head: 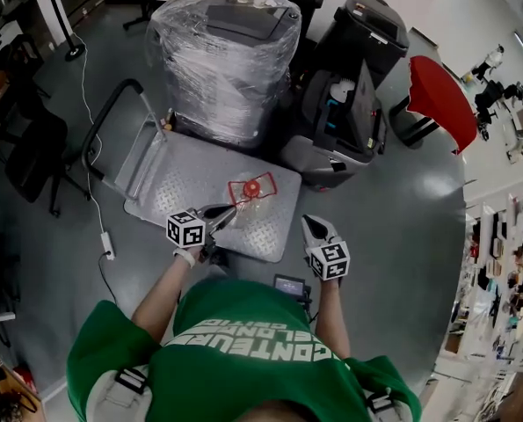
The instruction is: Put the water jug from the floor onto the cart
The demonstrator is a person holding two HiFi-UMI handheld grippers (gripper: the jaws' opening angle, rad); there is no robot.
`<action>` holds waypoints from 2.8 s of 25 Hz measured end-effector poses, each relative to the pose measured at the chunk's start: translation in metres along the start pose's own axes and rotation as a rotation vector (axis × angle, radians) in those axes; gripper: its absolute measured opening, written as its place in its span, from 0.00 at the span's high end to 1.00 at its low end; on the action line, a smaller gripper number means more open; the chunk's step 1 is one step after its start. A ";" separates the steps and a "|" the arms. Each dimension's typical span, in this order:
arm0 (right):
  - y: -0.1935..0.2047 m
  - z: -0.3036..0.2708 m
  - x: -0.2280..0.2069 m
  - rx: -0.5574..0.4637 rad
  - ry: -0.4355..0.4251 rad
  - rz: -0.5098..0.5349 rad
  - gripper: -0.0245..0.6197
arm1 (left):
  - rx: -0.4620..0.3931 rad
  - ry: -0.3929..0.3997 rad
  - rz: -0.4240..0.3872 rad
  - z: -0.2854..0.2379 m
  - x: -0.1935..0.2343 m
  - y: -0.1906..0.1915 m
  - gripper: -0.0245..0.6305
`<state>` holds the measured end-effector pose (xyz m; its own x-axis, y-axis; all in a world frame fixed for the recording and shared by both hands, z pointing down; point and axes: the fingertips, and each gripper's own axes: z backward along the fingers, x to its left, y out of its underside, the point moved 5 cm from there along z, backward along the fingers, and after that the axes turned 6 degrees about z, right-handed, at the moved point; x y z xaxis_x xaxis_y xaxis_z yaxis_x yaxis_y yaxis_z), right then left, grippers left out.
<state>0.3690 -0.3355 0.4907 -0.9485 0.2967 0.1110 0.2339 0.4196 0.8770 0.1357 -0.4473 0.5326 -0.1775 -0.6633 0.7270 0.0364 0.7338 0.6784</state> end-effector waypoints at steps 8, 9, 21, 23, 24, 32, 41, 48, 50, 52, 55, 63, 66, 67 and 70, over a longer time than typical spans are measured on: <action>0.038 0.080 0.054 -0.034 0.020 -0.051 0.97 | 0.045 0.054 -0.028 -0.006 -0.076 0.067 0.95; 0.047 0.093 0.063 -0.032 0.024 -0.056 0.97 | 0.061 0.066 -0.026 -0.007 -0.086 0.080 0.95; 0.120 0.216 0.131 -0.080 0.154 -0.207 0.97 | 0.187 0.142 -0.074 0.025 -0.180 0.185 0.95; 0.121 0.221 0.140 -0.082 0.156 -0.203 0.97 | 0.202 0.147 -0.093 0.031 -0.185 0.187 0.95; 0.121 0.223 0.144 -0.084 0.159 -0.205 0.97 | 0.208 0.149 -0.101 0.033 -0.187 0.186 0.95; 0.094 0.217 0.190 -0.109 0.173 -0.210 0.97 | 0.230 0.218 -0.147 0.056 -0.203 0.171 0.95; 0.032 0.147 0.306 -0.099 0.161 -0.176 0.97 | 0.249 0.269 -0.173 0.176 -0.168 0.137 0.95; -0.002 0.086 0.412 -0.063 0.069 -0.084 0.97 | 0.250 0.218 -0.156 0.265 -0.119 0.122 0.95; -0.011 0.079 0.420 -0.052 0.049 -0.045 0.97 | 0.236 0.208 -0.158 0.275 -0.115 0.116 0.95; -0.020 0.074 0.417 -0.065 0.047 -0.037 0.97 | 0.220 0.200 -0.162 0.281 -0.113 0.111 0.95; -0.030 0.072 0.411 -0.083 0.042 -0.026 0.97 | 0.198 0.187 -0.165 0.284 -0.113 0.109 0.95; -0.011 0.106 0.378 -0.067 0.029 -0.014 0.97 | 0.185 0.172 -0.152 0.252 -0.136 0.133 0.95; 0.006 0.124 0.366 -0.061 0.022 -0.043 0.97 | 0.205 0.192 -0.160 0.234 -0.153 0.145 0.95; 0.011 0.130 0.363 -0.058 0.020 -0.047 0.97 | 0.208 0.197 -0.164 0.227 -0.159 0.148 0.95; 0.025 0.147 0.354 -0.053 0.030 -0.062 0.97 | 0.218 0.216 -0.172 0.210 -0.177 0.158 0.95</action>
<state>0.0701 -0.0937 0.4831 -0.9671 0.2448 0.0688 0.1632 0.3899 0.9063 -0.0331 -0.1828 0.4887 0.0503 -0.7783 0.6258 -0.1908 0.6076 0.7710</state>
